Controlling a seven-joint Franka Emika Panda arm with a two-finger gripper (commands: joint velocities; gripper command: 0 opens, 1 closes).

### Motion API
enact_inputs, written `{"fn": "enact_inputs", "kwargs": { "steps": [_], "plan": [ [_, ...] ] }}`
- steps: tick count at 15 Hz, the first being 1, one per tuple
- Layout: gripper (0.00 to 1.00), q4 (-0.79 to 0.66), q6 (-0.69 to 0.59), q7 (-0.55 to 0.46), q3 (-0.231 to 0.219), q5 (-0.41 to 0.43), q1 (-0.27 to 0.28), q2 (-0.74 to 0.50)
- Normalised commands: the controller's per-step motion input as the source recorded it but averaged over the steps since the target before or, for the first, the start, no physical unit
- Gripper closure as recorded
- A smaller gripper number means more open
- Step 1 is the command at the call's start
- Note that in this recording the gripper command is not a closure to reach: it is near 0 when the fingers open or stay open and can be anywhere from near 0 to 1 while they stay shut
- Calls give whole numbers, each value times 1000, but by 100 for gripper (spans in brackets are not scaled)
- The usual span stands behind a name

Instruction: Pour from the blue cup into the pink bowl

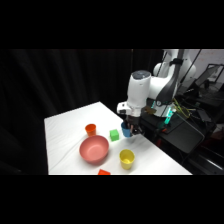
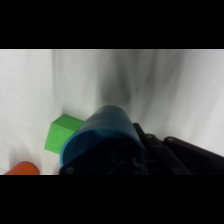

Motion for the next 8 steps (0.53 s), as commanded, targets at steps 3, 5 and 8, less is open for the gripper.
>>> {"fn": "enact_inputs", "kwargs": {
  "steps": [3, 5, 8],
  "plan": [
    [9, 81, 352, -257, 76, 334, 20, 266],
    [9, 88, 273, -359, 123, 401, -26, 255],
    [0, 92, 227, -353, 145, 354, -82, 181]
  ]
}}
